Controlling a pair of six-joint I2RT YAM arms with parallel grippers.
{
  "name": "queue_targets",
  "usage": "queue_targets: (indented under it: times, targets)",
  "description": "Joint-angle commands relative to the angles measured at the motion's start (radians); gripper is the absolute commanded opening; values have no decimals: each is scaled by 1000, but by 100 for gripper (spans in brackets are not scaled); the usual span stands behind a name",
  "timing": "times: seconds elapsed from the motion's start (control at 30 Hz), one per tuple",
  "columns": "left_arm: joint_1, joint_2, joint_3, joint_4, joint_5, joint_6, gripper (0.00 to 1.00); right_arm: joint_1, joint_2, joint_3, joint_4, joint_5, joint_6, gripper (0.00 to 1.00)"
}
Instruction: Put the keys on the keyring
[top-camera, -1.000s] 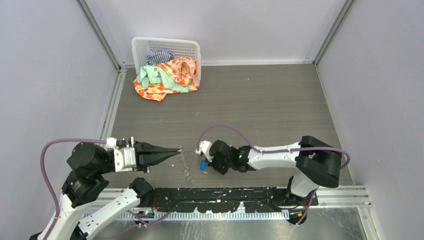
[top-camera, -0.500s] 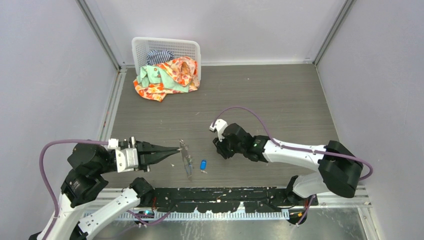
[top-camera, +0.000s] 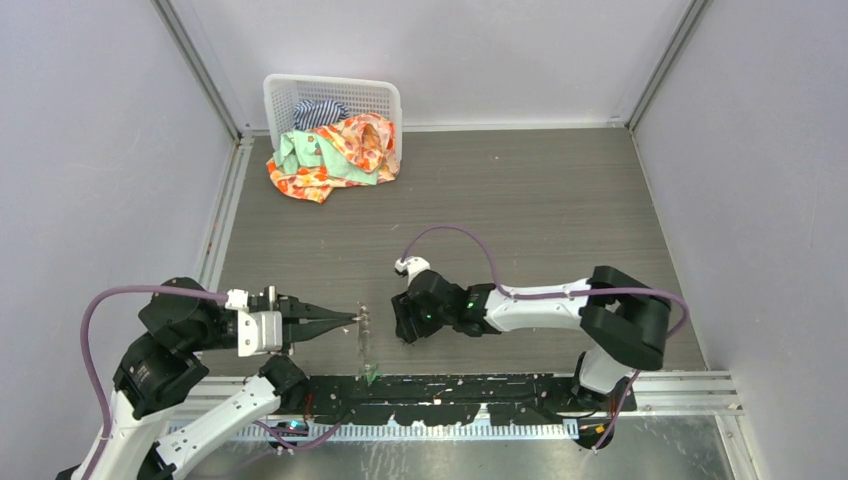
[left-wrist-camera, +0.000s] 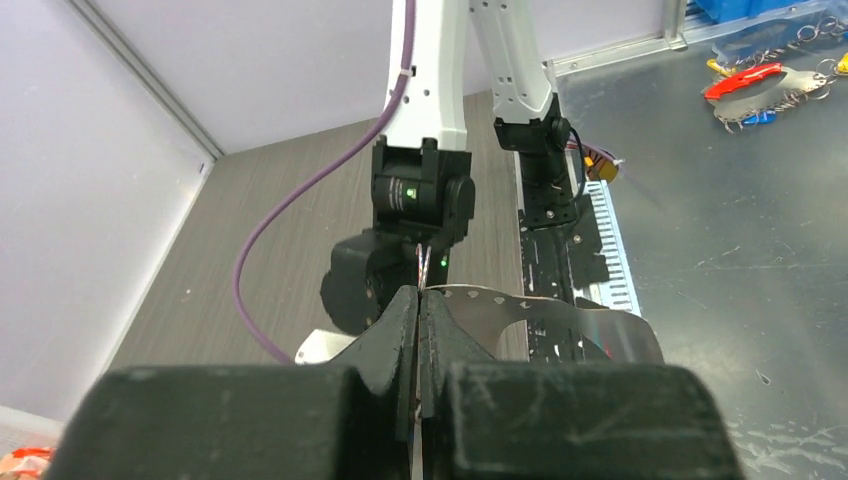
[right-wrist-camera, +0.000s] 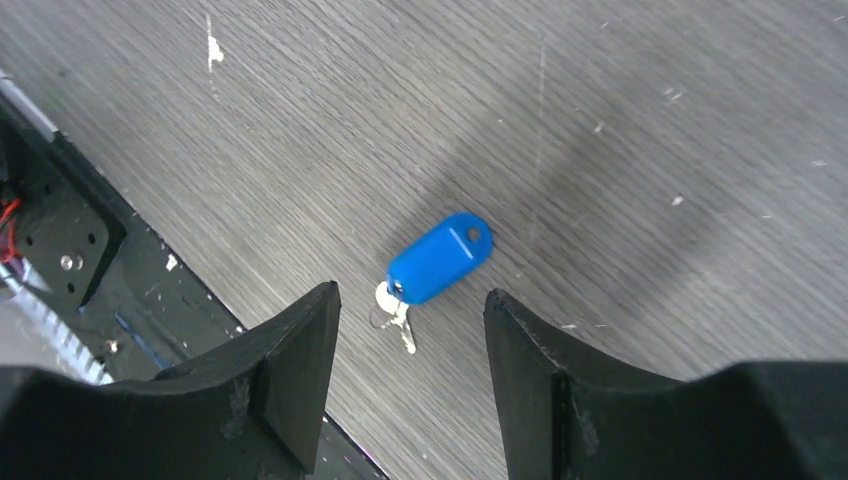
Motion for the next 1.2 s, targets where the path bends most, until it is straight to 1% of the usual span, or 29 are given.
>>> queue_targets:
  times: [0.0, 0.1, 0.2, 0.33, 0.5, 0.67, 0.73, 0.93, 1.03, 1.17]
  targets:
    - [-1, -7, 34, 17, 20, 10, 0, 81, 77, 136, -109, 142, 77, 61]
    - [-1, -7, 46, 16, 15, 10, 0, 132, 147, 209, -217, 227, 81, 59]
    - [-1, -4, 52, 13, 15, 9, 0, 170, 172, 236, -275, 303, 103, 57]
    - [-1, 2, 52, 21, 17, 5, 0, 180, 181, 246, -303, 336, 123, 55]
    - [-1, 10, 54, 29, 18, 5, 0, 176, 185, 229, -288, 350, 124, 53]
    - [-1, 9, 52, 29, 12, 5, 0, 169, 169, 195, -230, 334, 135, 43]
    - [-1, 8, 50, 29, 11, 5, 0, 168, 166, 189, -222, 332, 140, 37]
    - [-1, 8, 47, 30, 10, 10, 0, 160, 146, 160, -209, 337, 166, 23]
    - [-1, 7, 45, 32, 8, 11, 0, 160, 145, 158, -213, 329, 170, 19]
    - [-1, 4, 42, 34, 8, 12, 0, 160, 138, 152, -215, 328, 179, 18]
